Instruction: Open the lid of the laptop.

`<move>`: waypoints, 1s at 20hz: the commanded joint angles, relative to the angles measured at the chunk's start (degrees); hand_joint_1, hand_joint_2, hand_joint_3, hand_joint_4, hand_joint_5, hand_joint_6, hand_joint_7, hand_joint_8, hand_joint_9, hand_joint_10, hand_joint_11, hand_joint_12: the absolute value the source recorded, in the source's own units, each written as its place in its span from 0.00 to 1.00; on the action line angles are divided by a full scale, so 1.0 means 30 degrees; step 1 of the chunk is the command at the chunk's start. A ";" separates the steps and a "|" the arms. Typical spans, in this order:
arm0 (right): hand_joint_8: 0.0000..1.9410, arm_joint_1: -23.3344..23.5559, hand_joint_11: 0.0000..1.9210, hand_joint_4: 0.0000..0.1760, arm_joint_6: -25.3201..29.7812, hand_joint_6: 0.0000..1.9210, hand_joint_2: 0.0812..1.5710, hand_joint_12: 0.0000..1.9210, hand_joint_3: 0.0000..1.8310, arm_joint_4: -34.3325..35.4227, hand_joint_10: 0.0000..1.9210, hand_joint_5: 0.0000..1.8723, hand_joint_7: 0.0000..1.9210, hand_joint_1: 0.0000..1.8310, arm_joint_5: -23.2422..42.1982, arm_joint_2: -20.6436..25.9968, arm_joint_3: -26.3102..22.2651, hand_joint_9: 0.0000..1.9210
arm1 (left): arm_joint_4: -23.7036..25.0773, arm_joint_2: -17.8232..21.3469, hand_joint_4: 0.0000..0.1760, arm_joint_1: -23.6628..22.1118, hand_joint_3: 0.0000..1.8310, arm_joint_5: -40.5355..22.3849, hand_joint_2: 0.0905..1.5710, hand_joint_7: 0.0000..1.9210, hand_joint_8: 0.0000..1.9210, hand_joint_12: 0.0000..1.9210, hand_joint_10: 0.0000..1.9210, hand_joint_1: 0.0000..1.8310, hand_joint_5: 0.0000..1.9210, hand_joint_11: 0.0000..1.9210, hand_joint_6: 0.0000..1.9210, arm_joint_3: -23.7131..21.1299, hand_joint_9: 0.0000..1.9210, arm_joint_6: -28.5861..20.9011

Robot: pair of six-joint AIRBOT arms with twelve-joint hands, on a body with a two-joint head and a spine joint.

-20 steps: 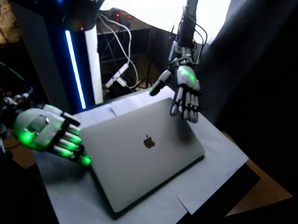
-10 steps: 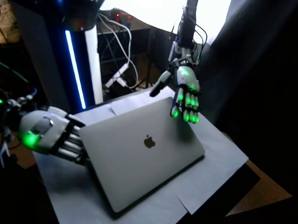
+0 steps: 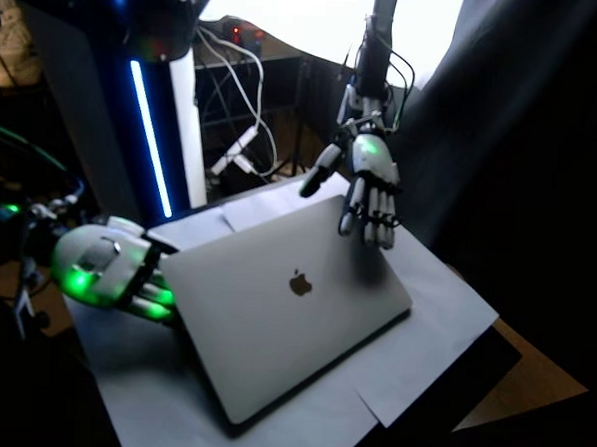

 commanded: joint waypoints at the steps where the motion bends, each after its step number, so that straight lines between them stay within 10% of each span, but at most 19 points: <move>1: 0.00 0.0169 0.10 0.00 0.0188 0.00 0.93 0.02 0.00 -0.0394 0.00 0.15 0.14 0.00 -0.0879 -0.0479 0.0079 0.12 | -0.0021 -0.0058 1.00 -0.0258 0.00 -0.2296 0.54 0.06 0.00 0.00 0.01 0.41 0.11 0.00 0.00 0.0057 0.04 -0.0073; 9: 0.01 0.0205 0.11 0.00 0.0664 0.01 0.92 0.02 0.00 -0.1448 0.01 0.15 0.13 0.00 -0.1573 -0.0628 0.0065 0.12 | -0.0021 -0.0058 1.00 -0.0464 0.01 -0.2235 0.57 0.08 0.00 0.00 0.01 0.40 0.13 0.01 0.00 0.0210 0.04 -0.0067; 15: 0.00 0.0194 0.11 0.00 0.1298 0.00 0.93 0.02 0.00 -0.1998 0.00 0.14 0.12 0.00 -0.1594 -0.0628 0.0041 0.11 | -0.0009 0.0086 0.59 -0.0901 0.00 -0.2102 0.60 0.08 0.00 0.09 0.00 0.40 0.10 0.03 0.00 0.0584 0.07 -0.0002; 19: 0.00 0.0194 0.10 0.00 0.1374 0.00 0.95 0.01 0.00 -0.2055 0.00 0.13 0.10 0.00 -0.1590 -0.0628 -0.0007 0.09 | -0.0105 -0.0004 0.74 -0.2207 0.00 -0.0868 0.60 0.09 0.00 0.20 0.00 0.42 0.09 0.00 0.00 0.0941 0.08 0.1549; 20: 0.00 0.0194 0.09 0.00 0.1382 0.00 0.93 0.01 0.00 -0.2067 0.00 0.12 0.11 0.00 -0.1590 -0.0628 -0.0013 0.09 | -0.0120 -0.0056 0.90 -0.2280 0.00 -0.0765 0.60 0.07 0.00 0.18 0.00 0.44 0.08 0.00 0.00 0.1000 0.06 0.1577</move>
